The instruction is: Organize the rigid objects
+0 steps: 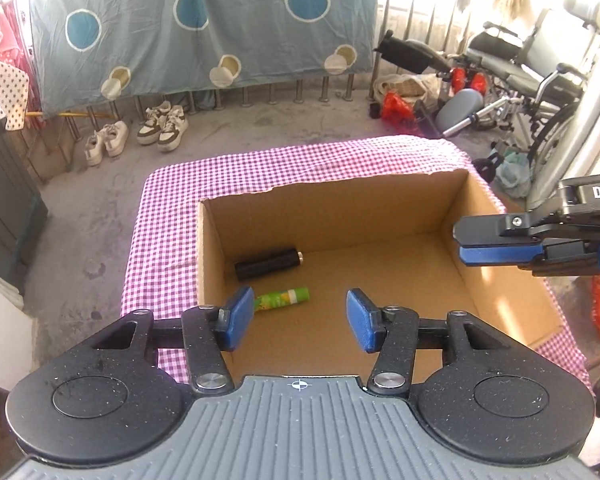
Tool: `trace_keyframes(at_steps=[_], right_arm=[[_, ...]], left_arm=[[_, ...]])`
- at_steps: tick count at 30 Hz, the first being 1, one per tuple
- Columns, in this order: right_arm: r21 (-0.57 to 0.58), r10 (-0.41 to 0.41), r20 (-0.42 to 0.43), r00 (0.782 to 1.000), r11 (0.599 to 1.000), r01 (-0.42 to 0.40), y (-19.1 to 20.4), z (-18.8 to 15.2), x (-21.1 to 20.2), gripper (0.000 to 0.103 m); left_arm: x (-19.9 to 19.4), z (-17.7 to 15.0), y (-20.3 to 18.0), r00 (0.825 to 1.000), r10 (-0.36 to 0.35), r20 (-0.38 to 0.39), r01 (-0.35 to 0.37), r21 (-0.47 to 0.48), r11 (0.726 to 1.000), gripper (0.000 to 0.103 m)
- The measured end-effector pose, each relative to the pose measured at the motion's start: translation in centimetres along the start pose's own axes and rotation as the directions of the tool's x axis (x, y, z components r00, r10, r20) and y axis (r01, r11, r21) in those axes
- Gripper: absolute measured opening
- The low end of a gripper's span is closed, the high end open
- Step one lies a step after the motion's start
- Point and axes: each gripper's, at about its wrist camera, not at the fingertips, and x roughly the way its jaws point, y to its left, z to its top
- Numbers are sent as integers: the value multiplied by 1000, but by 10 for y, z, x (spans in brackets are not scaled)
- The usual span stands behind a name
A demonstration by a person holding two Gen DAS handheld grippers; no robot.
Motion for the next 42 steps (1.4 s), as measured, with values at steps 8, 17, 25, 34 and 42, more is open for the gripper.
trace_keyframes(at_steps=[8, 17, 25, 34, 42], right_arm=[[78, 74, 146, 987, 993, -86, -54, -103, -102, 43], [310, -46, 131, 990, 951, 4, -128, -208, -94, 42], [333, -106, 129, 986, 941, 57, -143, -219, -88, 37], [352, -126, 94, 988, 932, 86, -151, -216, -66, 36], [369, -109, 92, 990, 927, 68, -157, -212, -52, 35]], left_arm=[[-33, -68, -30, 988, -156, 11, 155, 63, 986, 54], [5, -146, -95, 943, -308, -130, 326, 161, 932, 53], [32, -168, -137, 953, -261, -155, 297, 292, 909, 44], [49, -175, -142, 946, -249, -206, 303, 297, 905, 40], [57, -174, -142, 936, -258, -240, 321, 275, 906, 40]])
